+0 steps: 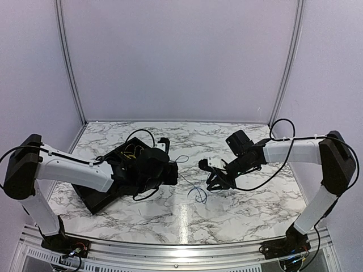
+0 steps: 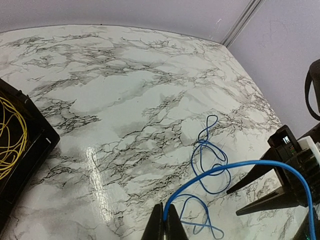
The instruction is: Untangle the cables
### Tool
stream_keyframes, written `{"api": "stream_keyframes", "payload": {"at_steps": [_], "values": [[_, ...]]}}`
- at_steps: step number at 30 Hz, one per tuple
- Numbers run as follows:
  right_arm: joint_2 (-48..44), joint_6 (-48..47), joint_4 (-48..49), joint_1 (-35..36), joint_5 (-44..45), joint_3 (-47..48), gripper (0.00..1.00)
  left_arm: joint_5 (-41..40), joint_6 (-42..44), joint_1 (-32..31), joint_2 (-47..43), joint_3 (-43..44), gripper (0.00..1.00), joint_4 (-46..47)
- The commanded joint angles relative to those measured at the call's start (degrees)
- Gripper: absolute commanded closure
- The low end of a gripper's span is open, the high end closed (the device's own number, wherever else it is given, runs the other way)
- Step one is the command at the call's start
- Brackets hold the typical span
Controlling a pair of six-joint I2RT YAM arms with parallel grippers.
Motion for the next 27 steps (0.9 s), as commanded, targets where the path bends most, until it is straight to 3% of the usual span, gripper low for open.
{"api": "stream_keyframes", "payload": {"at_steps": [1,7,12,21,27], "values": [[-0.4,-4.4,-0.2,0.8,1.1,-0.6,0.72,-0.5,-0.9,0.2,-2.1,-2.3,1.00,0.4],[1.2,-7.1,1.0,3.2,2.8,-0.4,0.80,-0.7,-3.2,0.0,-5.1,-7.4,1.00,0.4],[5.9,-5.1,1.1,4.5,2.0,2.0,0.80,0.0,-3.2,0.0,-5.1,-8.1,1.00,0.4],[12.8,-1.7,0.2,4.7,-1.7,6.0,0.63,1.0,-3.2,-0.5,-4.6,-8.6,1.00,0.4],[15.7,-0.9,-2.0,4.7,-5.5,8.6,0.58,0.9,-3.1,-0.6,-4.8,-8.7,1.00,0.4]]}}
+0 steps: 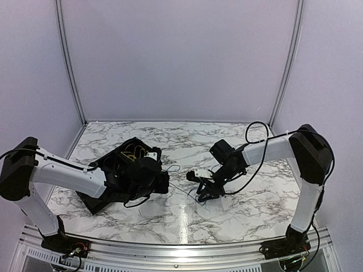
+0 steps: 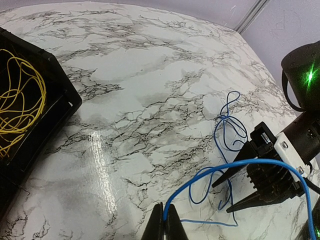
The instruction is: Untangle the cables
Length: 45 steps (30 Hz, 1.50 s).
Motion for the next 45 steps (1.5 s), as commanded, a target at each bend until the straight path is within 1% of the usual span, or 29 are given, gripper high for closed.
{"api": "stream_keyframes", "payload": {"at_steps": [1,5,10,11,14,15,18,21,23,26,28,32,34,37,39,42,45], "values": [[2.2,1.7,-2.1,0.4,-4.5,3.4,0.58,0.2,-0.3,-0.5,-1.4,-0.6,1.00,0.3],[3.8,3.0,-2.6,0.4,-6.5,4.7,0.59,0.1,-0.2,-0.5,-1.4,-0.6,1.00,0.3],[5.7,2.9,-4.2,0.4,-7.3,5.8,0.70,-0.1,0.1,-0.5,-1.6,-0.6,1.00,0.3],[5.7,2.7,-4.4,0.4,-7.6,5.7,0.74,0.0,0.1,-0.5,-1.5,-0.7,1.00,0.3],[5.4,2.7,-5.4,0.4,-8.5,6.3,0.99,0.1,0.2,-0.5,-1.5,-0.8,1.00,0.3],[4.8,3.6,-5.5,0.1,-8.6,6.8,1.00,0.3,0.2,-0.5,-1.6,-0.9,1.00,0.3],[2.0,7.9,-6.5,-3.1,-11.4,11.2,1.00,0.7,0.3,-0.7,-2.7,-1.9,1.00,0.1],[0.3,13.9,-8.2,-9.9,-15.6,20.0,1.00,0.2,-0.5,-1.1,-5.1,-4.3,1.00,-0.6],[0.1,17.0,-8.7,-13.7,-16.3,26.6,1.00,-0.1,-1.1,-1.2,-6.6,-6.0,1.00,-1.4],[0.6,18.9,-8.4,-18.4,-12.5,34.0,1.00,-1.3,-2.2,-1.3,-8.8,-7.2,1.00,-5.4],[1.2,19.3,-7.3,-21.2,-9.1,36.5,1.00,-1.7,-2.4,-1.7,-10.8,-8.0,1.00,-7.5],[3.0,20.7,-4.3,-26.4,-0.8,40.2,1.00,-2.7,-4.1,-2.3,-15.0,-10.8,1.00,-11.2],[3.5,20.8,-3.0,-28.3,2.7,41.3,1.00,-3.2,-5.1,-2.6,-17.0,-12.0,1.00,-14.5],[3.7,20.6,-1.6,-30.4,6.2,41.8,1.00,-5.0,-5.5,-2.6,-20.6,-12.6,1.00,-20.3],[3.7,19.5,-1.9,-30.6,6.9,41.3,1.00,-6.8,-4.9,-2.6,-24.2,-12.3,1.00,-23.9],[2.9,19.3,-1.5,-30.6,6.7,39.2,1.00,-12.9,-4.0,-2.6,-29.0,-9.6,1.00,-31.6],[2.3,19.1,-0.9,-29.6,7.4,36.9,1.00,-20.8,-3.5,-2.4,-34.4,-5.3,1.00,-39.7]]}}
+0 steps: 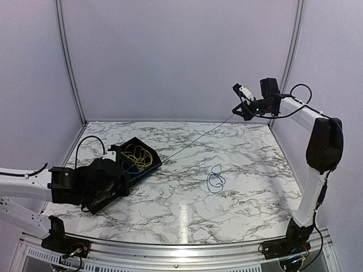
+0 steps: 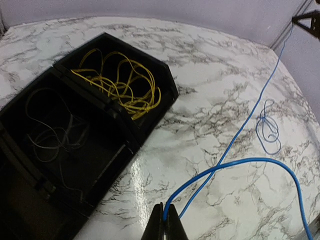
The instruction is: Untangle the cables
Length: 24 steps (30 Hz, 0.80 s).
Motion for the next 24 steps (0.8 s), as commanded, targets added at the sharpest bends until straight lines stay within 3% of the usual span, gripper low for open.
{"api": "stream_keyframes", "payload": {"at_steps": [1,4,8,12,17,24], "values": [[-0.8,-0.3,1.8,1.6,3.0,-2.6,1.00,-14.7,0.8,0.1,-8.0,7.2,1.00,-17.8],[-1.1,-0.1,1.4,3.6,2.2,-3.5,1.00,-23.1,0.5,0.5,-14.2,12.1,1.00,-24.1],[-2.8,-1.0,-1.0,7.8,-6.1,-4.3,0.99,-30.7,4.4,0.5,-18.9,19.0,1.00,-24.3],[-5.0,-2.2,-4.3,13.7,-14.5,-3.5,0.95,-31.0,14.3,0.5,-17.5,26.4,1.00,-22.2],[-7.3,-1.2,-5.1,19.9,-17.1,-3.5,0.94,-26.4,24.1,0.5,-12.4,36.4,1.00,-20.2],[-9.0,-2.4,-7.3,27.9,-21.7,-8.3,0.61,-22.4,33.8,0.5,-6.9,50.7,1.00,-19.8]]}}
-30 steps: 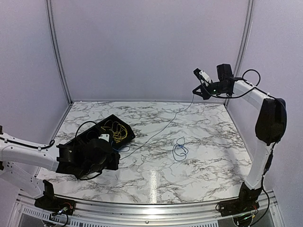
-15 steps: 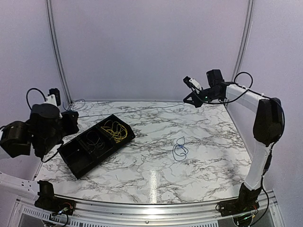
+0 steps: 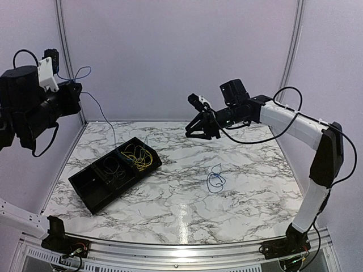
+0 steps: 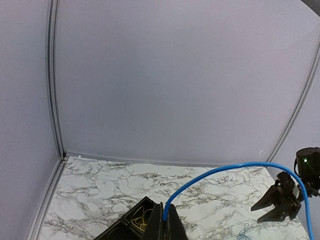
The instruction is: Untangle the cables
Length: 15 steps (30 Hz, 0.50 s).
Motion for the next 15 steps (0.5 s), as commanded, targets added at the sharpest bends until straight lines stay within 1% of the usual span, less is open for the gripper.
{"api": "stream_keyframes", "payload": {"at_steps": [1,4,6,10,15], "values": [[-1.0,-0.1,-2.3,3.3,-5.0,-3.0,0.58,3.9,9.8,0.1,1.6,7.4,1.00,0.1],[-1.5,1.3,-1.6,3.5,-6.3,-4.2,0.56,4.2,12.1,0.1,2.3,10.4,1.00,0.0],[-1.9,0.4,-1.9,3.5,-5.3,-4.9,0.56,4.2,13.2,0.1,2.0,11.4,1.00,-0.1],[-2.0,-1.6,-2.9,3.6,-2.8,-6.3,0.56,2.5,13.3,0.1,0.6,11.5,1.00,0.0],[-2.2,-1.2,-2.2,3.5,-2.4,-8.2,0.56,-0.1,13.0,0.1,-1.9,10.2,1.00,-0.1]]}}
